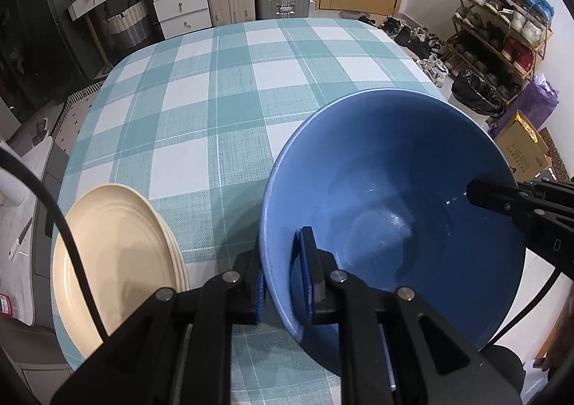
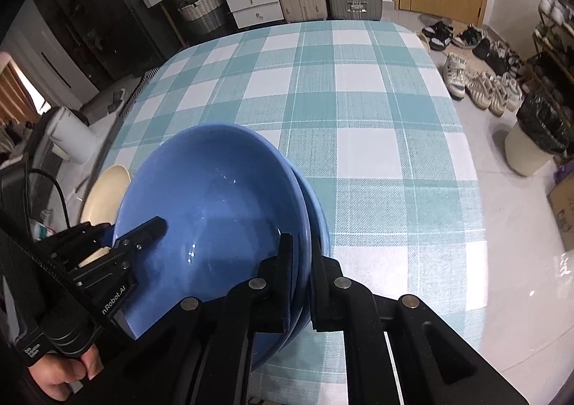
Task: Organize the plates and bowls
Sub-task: 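Lower the held blue bowl into the nested blue bowls with both grippers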
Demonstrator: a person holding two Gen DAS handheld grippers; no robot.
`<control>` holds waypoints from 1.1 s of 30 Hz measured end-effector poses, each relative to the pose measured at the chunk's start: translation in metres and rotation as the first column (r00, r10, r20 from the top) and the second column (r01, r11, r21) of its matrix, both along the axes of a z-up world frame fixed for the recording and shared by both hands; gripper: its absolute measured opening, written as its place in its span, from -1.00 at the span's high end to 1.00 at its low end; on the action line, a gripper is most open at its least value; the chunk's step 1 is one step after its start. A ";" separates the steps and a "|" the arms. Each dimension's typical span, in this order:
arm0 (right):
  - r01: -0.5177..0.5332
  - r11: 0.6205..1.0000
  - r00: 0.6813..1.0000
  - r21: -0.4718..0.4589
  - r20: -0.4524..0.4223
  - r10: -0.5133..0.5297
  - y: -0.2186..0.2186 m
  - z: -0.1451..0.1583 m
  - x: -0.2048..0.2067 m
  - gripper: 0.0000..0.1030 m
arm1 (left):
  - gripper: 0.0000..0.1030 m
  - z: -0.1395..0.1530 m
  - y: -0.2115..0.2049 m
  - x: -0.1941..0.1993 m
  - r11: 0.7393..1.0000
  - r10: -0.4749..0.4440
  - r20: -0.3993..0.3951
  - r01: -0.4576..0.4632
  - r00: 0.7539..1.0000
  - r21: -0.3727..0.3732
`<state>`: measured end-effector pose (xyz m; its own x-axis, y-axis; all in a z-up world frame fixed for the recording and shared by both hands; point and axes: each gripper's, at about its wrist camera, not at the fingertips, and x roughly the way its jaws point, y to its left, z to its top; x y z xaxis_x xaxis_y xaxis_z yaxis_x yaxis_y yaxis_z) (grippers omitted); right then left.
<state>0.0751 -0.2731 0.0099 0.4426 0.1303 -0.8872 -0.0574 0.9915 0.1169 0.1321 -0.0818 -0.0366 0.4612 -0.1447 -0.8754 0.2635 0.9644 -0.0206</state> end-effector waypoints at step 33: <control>-0.083 0.932 0.993 -0.352 0.053 0.108 0.037 -0.002 -0.011 0.70 | 0.59 -0.006 -0.001 -0.001 0.999 0.027 -0.003 -0.027 1.000 0.042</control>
